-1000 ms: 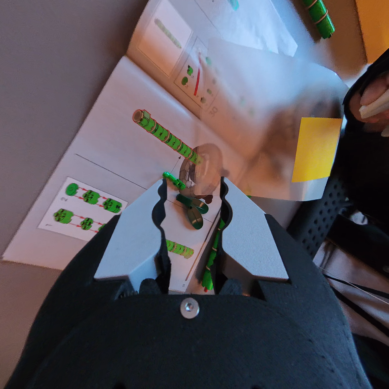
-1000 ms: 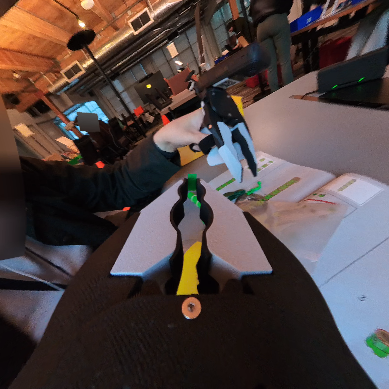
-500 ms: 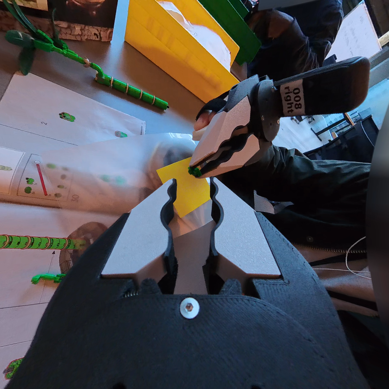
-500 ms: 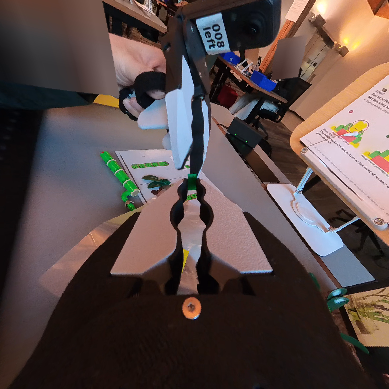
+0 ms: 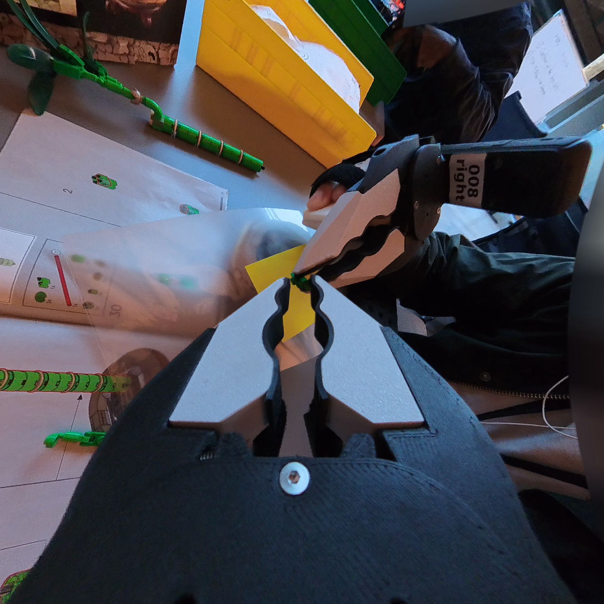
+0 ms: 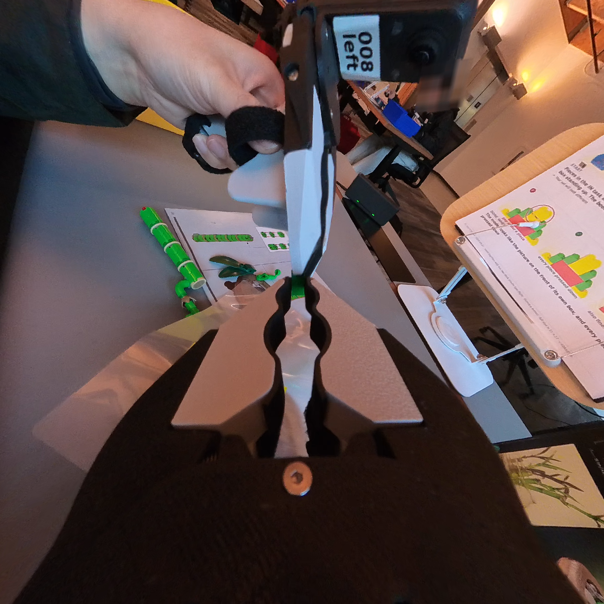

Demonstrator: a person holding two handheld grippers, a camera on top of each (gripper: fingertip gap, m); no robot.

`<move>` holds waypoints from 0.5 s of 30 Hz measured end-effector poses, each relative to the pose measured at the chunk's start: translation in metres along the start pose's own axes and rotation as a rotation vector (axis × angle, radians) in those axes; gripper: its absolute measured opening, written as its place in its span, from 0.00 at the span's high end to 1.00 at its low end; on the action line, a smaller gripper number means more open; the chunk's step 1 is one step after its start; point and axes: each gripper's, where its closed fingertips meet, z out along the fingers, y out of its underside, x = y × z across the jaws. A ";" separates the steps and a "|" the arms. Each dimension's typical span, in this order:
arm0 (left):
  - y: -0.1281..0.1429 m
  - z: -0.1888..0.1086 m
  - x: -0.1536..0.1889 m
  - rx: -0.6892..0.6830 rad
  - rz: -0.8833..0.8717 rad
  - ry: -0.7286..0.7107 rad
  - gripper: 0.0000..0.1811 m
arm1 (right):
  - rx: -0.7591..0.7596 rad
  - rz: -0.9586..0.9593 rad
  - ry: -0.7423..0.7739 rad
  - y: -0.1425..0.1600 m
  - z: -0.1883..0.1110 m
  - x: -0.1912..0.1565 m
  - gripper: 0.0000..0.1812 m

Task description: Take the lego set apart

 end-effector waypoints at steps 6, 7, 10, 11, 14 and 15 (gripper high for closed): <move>0.005 0.001 -0.003 -0.034 0.025 -0.027 0.96 | -0.031 -0.028 0.008 0.003 0.004 -0.003 0.96; 0.005 0.001 -0.003 -0.032 0.028 -0.028 0.98 | -0.028 -0.032 0.016 0.002 0.004 -0.002 0.97; 0.000 -0.004 -0.001 -0.001 0.021 0.001 0.98 | 0.014 -0.021 0.031 -0.003 0.001 0.002 0.96; -0.001 -0.006 -0.001 0.013 0.013 0.016 0.98 | 0.029 -0.006 0.035 -0.004 -0.001 0.004 0.95; -0.008 -0.013 0.003 0.067 -0.044 0.106 0.98 | 0.067 0.039 0.048 -0.007 -0.005 0.012 0.90; -0.010 -0.015 0.007 0.083 -0.068 0.147 0.98 | 0.075 0.044 0.047 -0.007 -0.006 0.012 0.89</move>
